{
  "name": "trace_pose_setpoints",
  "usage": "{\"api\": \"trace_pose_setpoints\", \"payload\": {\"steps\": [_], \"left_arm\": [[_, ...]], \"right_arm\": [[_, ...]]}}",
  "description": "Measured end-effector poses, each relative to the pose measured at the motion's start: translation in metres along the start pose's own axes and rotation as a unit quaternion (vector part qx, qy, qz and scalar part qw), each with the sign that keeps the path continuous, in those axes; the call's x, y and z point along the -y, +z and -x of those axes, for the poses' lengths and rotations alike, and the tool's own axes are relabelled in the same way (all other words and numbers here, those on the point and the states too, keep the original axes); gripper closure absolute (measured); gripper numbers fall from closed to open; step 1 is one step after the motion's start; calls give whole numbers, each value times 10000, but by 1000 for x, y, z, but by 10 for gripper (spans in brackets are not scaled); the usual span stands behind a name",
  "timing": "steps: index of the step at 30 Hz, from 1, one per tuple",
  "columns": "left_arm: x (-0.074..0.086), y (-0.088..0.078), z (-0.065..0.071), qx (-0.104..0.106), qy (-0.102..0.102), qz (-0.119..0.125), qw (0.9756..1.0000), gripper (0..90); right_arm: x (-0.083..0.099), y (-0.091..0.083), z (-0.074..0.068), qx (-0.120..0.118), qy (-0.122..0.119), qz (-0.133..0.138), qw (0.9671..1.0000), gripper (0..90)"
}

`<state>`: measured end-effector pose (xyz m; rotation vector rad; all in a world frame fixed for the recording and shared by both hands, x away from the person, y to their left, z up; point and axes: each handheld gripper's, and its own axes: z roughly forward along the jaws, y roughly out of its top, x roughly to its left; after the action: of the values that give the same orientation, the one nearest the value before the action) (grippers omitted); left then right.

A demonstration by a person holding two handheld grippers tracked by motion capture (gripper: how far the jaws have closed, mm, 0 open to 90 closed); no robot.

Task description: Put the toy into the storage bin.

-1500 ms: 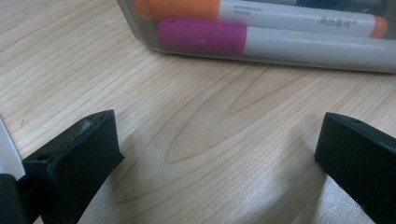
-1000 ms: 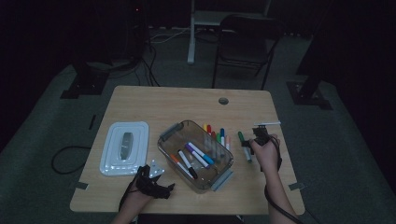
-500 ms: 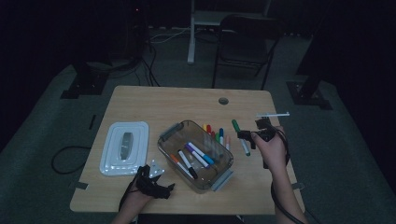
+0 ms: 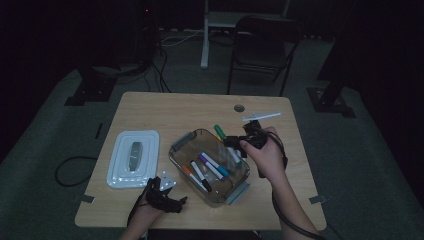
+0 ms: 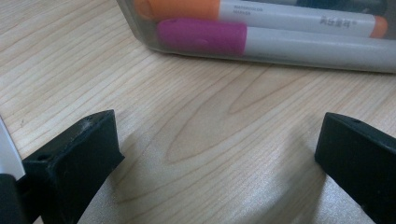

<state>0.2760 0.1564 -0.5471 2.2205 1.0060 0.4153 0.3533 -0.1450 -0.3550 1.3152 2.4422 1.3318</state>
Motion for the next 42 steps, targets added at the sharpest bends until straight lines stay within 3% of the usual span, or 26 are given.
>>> {"api": "trace_pose_setpoints", "payload": {"steps": [10,18,26,35,38,42], "left_arm": [[0,0,0,-1,-21,19,10000,5],[0,0,0,2,-18,13,10000,5],[0,0,0,-8,-23,27,10000,5],[0,0,0,-6,-19,24,10000,5],[0,0,0,-6,-18,24,10000,5],[0,0,0,-8,-21,28,10000,5]], "right_arm": [[5,57,-35,-354,-331,-661,9966,765],[16,101,-42,-381,-352,-1323,9899,765],[29,138,-40,-295,-294,-1953,9799,765],[40,159,-39,-238,-273,-2493,9678,761],[42,163,-37,-242,-336,-2499,9674,709],[38,154,-35,-220,-386,-2221,9740,627]]}}
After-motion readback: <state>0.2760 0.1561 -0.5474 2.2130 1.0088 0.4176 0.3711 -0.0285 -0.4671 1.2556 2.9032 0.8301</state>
